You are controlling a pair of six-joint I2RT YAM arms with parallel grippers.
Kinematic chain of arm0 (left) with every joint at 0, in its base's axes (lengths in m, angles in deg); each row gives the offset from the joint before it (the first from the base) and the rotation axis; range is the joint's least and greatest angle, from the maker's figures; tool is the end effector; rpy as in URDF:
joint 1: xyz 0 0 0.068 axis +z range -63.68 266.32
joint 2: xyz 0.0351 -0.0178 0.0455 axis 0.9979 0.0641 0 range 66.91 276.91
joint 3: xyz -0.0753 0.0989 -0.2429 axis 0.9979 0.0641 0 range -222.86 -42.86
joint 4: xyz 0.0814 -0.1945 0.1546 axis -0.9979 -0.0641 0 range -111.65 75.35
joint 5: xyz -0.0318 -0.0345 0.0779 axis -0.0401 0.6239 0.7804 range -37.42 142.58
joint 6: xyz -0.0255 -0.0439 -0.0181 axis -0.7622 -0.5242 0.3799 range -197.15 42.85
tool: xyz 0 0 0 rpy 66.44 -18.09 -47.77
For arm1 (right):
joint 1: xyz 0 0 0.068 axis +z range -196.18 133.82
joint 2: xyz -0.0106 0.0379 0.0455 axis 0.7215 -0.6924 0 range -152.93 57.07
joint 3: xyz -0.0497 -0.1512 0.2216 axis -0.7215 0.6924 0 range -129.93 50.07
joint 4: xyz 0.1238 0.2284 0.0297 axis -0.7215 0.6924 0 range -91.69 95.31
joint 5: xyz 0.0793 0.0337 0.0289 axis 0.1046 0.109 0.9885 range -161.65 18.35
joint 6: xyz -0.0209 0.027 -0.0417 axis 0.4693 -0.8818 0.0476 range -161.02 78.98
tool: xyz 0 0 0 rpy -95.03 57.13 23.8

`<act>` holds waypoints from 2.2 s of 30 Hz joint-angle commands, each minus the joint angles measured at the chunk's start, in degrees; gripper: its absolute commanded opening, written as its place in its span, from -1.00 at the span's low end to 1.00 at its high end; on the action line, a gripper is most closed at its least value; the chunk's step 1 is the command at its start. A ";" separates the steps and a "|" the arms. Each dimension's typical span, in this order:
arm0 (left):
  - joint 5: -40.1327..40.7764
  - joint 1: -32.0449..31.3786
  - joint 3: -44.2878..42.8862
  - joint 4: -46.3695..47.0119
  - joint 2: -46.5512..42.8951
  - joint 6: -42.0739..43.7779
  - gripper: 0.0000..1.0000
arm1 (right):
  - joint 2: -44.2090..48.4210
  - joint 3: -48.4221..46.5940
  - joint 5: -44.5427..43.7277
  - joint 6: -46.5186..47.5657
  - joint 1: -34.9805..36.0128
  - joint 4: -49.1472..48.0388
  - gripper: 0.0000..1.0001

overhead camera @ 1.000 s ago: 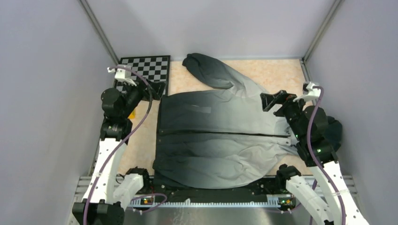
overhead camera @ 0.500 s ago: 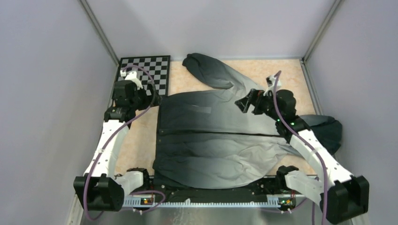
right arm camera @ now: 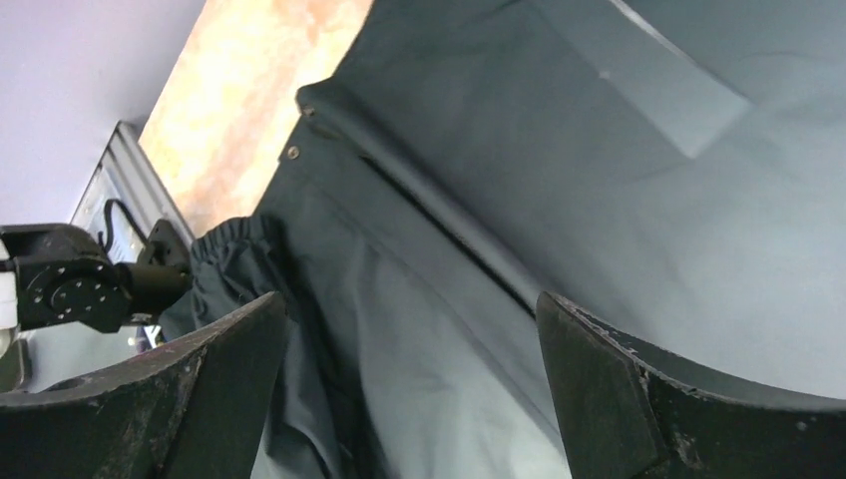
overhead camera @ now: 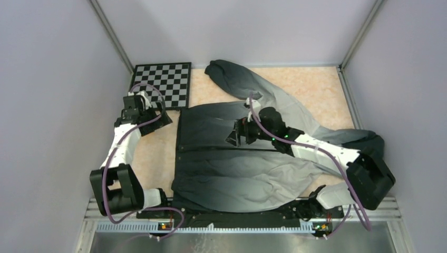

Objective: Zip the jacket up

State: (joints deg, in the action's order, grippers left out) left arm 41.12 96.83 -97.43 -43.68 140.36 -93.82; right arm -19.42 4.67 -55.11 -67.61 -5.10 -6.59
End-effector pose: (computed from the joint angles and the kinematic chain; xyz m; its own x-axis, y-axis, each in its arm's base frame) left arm 0.2658 0.0420 0.2633 -0.6853 -0.4130 -0.5998 -0.2551 0.9076 -0.3335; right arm 0.2166 0.2022 0.2474 -0.6656 -0.0110 -0.7463 -0.5866 0.6259 0.5140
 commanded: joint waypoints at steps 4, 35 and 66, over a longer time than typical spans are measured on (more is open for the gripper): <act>-4.98 0.04 -0.55 -0.33 4.89 3.16 0.95 | -8.18 -8.45 -2.69 2.47 9.66 -5.80 0.71; -22.96 -8.05 4.81 4.19 14.23 5.77 0.05 | -35.50 -23.93 -0.76 9.02 14.47 -12.21 0.17; 13.92 -7.25 6.33 -1.18 -12.45 -3.47 0.73 | -47.43 -29.44 9.66 24.40 14.42 -31.34 0.40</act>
State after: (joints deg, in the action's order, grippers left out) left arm 48.96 89.35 -92.55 -43.73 129.22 -96.53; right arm -65.47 -21.48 -48.60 -46.69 8.93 -32.87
